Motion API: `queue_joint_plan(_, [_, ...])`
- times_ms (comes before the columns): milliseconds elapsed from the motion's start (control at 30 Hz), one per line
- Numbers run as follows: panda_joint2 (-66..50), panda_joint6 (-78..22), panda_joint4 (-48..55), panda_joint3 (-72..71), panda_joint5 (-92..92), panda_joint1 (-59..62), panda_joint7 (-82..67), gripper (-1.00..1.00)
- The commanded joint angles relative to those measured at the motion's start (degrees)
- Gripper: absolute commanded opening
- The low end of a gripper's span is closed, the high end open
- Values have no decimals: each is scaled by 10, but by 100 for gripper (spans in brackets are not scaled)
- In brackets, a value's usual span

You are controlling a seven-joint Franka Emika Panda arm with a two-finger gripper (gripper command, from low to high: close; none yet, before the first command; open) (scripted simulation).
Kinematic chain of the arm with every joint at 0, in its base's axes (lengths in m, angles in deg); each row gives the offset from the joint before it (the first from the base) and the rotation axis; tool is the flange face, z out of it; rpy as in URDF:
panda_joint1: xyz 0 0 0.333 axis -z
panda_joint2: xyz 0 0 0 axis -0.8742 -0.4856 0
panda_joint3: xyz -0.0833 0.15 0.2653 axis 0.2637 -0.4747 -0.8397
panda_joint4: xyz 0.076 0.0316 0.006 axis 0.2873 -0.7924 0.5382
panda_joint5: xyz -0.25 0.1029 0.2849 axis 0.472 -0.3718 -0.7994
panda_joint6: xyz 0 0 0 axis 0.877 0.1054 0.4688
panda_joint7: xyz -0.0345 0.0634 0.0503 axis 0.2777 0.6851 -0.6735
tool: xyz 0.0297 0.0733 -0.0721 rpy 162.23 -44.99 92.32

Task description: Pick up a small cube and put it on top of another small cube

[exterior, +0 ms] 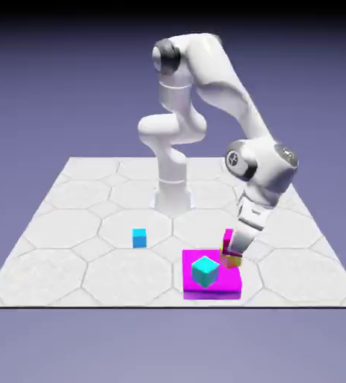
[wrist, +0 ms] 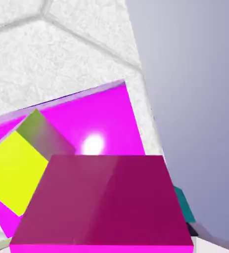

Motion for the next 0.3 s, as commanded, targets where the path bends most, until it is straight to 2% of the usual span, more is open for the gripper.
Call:
queue_joint_plan(0, [0, 0, 0, 0, 1, 0, 1, -100])
queue_joint_plan(133, [-48, 88, -41, 17, 35, 8, 26, -100])
queue_joint_plan(167, [-48, 88, -41, 17, 35, 8, 26, 100])
queue_joint_plan(267, [-21, 38, -18, 7, 16, 3, 12, 100])
